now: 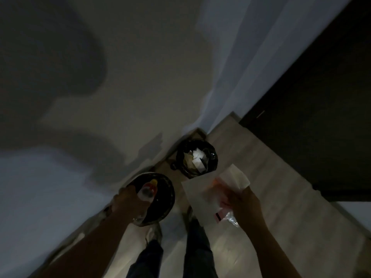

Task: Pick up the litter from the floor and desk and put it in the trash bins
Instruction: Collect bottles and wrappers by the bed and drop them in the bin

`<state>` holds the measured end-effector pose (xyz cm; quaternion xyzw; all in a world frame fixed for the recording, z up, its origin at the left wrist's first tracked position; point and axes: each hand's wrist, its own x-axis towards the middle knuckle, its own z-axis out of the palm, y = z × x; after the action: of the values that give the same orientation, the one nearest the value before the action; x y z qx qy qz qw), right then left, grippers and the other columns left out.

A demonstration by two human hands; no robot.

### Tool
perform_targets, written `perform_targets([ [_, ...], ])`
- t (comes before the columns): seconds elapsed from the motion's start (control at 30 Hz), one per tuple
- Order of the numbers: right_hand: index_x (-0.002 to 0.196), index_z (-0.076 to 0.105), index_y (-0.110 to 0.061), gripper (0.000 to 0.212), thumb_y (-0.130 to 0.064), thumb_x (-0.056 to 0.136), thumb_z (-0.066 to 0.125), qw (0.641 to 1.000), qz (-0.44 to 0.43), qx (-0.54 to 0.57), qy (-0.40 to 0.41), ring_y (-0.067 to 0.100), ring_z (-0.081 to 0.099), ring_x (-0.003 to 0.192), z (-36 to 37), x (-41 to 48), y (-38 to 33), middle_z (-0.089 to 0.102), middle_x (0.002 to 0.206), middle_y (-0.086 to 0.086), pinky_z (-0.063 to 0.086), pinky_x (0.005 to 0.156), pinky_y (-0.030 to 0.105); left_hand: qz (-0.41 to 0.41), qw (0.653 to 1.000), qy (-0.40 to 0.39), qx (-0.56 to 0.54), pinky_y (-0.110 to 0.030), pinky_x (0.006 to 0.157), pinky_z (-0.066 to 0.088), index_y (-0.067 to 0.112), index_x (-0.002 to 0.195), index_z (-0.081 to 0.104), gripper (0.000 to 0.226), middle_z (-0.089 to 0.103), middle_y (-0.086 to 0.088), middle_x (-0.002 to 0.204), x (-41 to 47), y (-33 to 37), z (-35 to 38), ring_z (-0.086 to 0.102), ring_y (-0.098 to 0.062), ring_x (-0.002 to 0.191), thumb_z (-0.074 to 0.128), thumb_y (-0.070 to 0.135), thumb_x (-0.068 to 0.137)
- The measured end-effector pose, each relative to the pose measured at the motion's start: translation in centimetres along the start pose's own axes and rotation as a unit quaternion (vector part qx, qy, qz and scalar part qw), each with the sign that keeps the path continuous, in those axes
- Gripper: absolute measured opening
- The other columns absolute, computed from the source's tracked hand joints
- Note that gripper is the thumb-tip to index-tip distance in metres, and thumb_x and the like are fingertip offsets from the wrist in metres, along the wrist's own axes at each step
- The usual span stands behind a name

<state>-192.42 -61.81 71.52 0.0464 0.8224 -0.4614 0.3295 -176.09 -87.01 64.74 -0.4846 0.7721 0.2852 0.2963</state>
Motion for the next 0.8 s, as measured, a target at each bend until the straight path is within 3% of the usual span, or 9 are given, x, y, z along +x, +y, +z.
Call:
perform_targets([
  [0.07,0.106,0.058,-0.015,0.013,-0.010,0.095,0.054,1.000,0.012,-0.007,-0.014,0.009,0.071,0.067,-0.3,2.5,0.1,0.069,0.089,0.003,0.052,0.053,0.016,-0.007,1.000,-0.003,0.003,-0.036,0.096,0.046,0.012,0.136,0.039,0.078,0.048,-0.014,0.130,0.6,0.9,0.9,0.051,-0.033,0.117,0.067,0.053,0.076],
  [0.2,0.111,0.057,-0.014,0.019,-0.007,0.094,0.054,0.998,0.037,-0.031,-0.045,0.014,0.071,0.076,-1.0,7.5,-0.3,0.069,0.094,0.004,0.059,0.064,0.030,0.002,1.000,-0.004,-0.030,-0.032,0.092,0.044,0.008,0.132,0.048,0.058,0.057,-0.013,0.128,2.0,3.7,1.8,0.054,-0.029,0.117,0.064,0.037,0.085],
  [0.3,0.108,0.057,-0.014,0.015,-0.008,0.093,0.057,0.996,0.034,-0.046,-0.064,0.007,0.071,0.069,-1.4,11.5,-0.2,0.069,0.088,0.000,0.055,0.054,0.020,0.013,0.999,0.020,-0.032,-0.027,0.079,0.044,0.012,0.128,0.054,0.045,0.063,-0.009,0.117,2.9,5.5,2.1,0.060,-0.025,0.106,0.061,0.030,0.087],
  [0.43,0.106,0.060,-0.007,0.016,-0.017,0.094,0.060,0.994,0.067,-0.048,-0.065,0.012,0.070,0.058,-0.9,16.9,0.6,0.070,0.083,0.009,0.051,0.045,0.020,0.042,0.999,0.016,-0.030,-0.021,0.073,0.043,0.014,0.126,0.055,0.041,0.066,-0.004,0.113,4.4,8.1,2.6,0.062,-0.020,0.102,0.060,0.028,0.087],
  [0.5,0.103,0.061,-0.002,0.019,-0.020,0.095,0.058,0.992,0.090,-0.065,-0.063,0.008,0.067,0.049,-0.3,19.8,1.5,0.070,0.077,0.010,0.044,0.038,0.015,0.054,0.998,0.012,-0.023,-0.020,0.076,0.046,0.016,0.124,0.055,0.040,0.065,-0.002,0.113,5.3,9.3,3.0,0.062,-0.018,0.102,0.060,0.030,0.087],
  [0.6,0.110,0.058,-0.001,0.024,-0.019,0.096,0.053,0.984,0.113,-0.108,-0.080,0.013,0.068,0.051,0.9,24.6,3.4,0.071,0.079,0.011,0.044,0.038,0.016,0.072,0.997,-0.011,-0.008,-0.022,0.086,0.050,0.019,0.127,0.053,0.041,0.065,0.002,0.115,7.2,11.0,3.8,0.061,-0.014,0.105,0.058,0.034,0.088],
  [0.67,0.113,0.053,-0.006,0.020,-0.016,0.096,0.050,0.984,0.130,-0.106,-0.066,0.018,0.070,0.059,2.1,27.6,4.6,0.070,0.087,0.013,0.049,0.044,0.020,0.075,0.997,-0.010,0.002,-0.016,0.081,0.047,0.022,0.128,0.051,0.041,0.063,0.004,0.118,8.7,11.8,4.5,0.060,-0.012,0.106,0.056,0.035,0.090],
  [0.8,0.128,0.046,-0.007,0.035,-0.019,0.095,0.047,0.979,0.118,-0.164,0.001,0.036,0.065,0.096,4.7,33.0,7.2,0.065,0.111,0.020,0.055,0.080,0.043,0.086,0.996,-0.014,-0.006,-0.018,0.085,0.046,0.024,0.130,0.051,0.040,0.061,0.005,0.121,12.4,13.2,6.1,0.059,-0.012,0.109,0.054,0.032,0.091],
])
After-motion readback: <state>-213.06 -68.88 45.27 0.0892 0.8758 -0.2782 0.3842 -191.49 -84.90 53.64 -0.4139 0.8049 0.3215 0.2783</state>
